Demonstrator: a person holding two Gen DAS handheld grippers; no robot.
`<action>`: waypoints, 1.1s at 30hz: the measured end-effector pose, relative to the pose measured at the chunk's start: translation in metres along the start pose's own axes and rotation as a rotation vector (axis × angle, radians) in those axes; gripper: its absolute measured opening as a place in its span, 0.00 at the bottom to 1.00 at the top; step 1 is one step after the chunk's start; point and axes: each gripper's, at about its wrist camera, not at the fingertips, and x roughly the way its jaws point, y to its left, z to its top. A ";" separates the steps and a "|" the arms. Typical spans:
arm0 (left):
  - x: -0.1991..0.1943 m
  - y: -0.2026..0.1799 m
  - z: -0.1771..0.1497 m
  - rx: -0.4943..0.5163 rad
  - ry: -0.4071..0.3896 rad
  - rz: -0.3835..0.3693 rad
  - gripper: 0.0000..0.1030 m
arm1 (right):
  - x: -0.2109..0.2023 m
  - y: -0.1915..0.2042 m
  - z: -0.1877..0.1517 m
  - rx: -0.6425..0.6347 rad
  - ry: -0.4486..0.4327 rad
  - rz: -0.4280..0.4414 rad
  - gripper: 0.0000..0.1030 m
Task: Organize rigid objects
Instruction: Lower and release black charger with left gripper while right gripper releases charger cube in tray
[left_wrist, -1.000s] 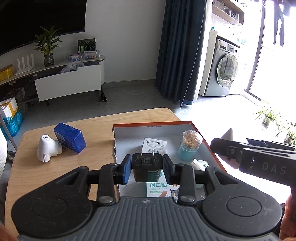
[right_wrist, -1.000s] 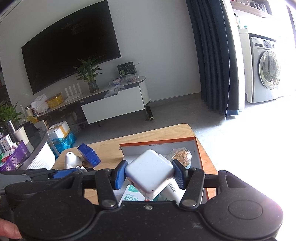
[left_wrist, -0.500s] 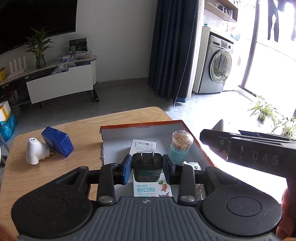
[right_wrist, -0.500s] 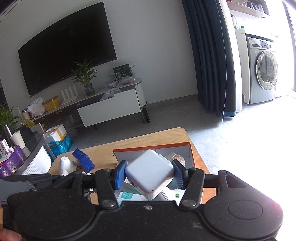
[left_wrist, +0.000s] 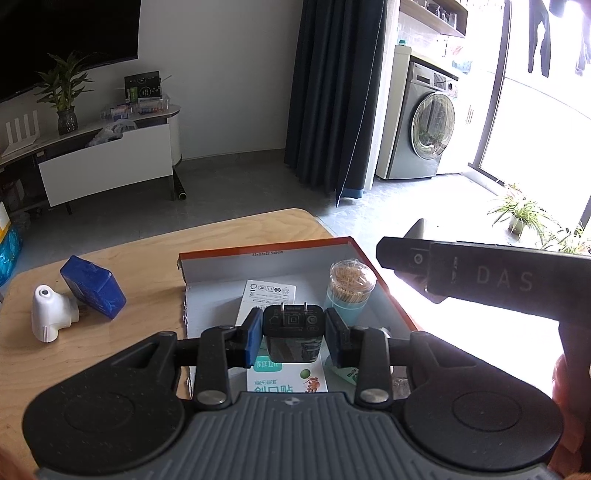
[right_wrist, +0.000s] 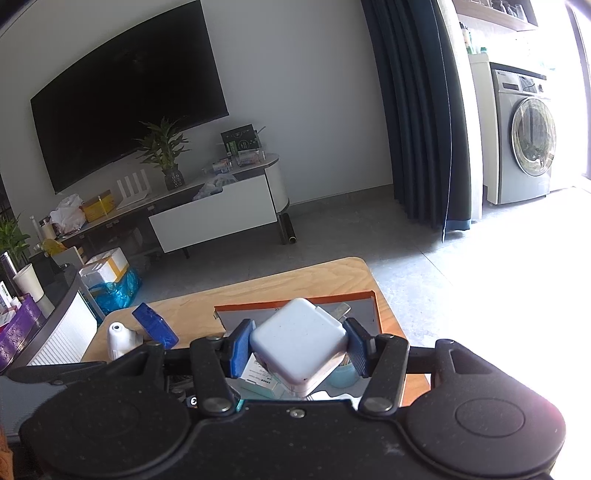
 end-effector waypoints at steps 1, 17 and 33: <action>0.002 0.000 0.000 -0.001 0.002 -0.002 0.35 | 0.002 -0.001 0.001 0.000 0.002 0.001 0.62; 0.028 0.000 0.008 -0.010 0.028 -0.038 0.35 | 0.047 -0.006 0.022 -0.004 0.048 0.012 0.63; 0.053 0.001 0.020 -0.023 0.046 -0.064 0.35 | 0.105 -0.004 0.038 -0.025 0.110 0.009 0.63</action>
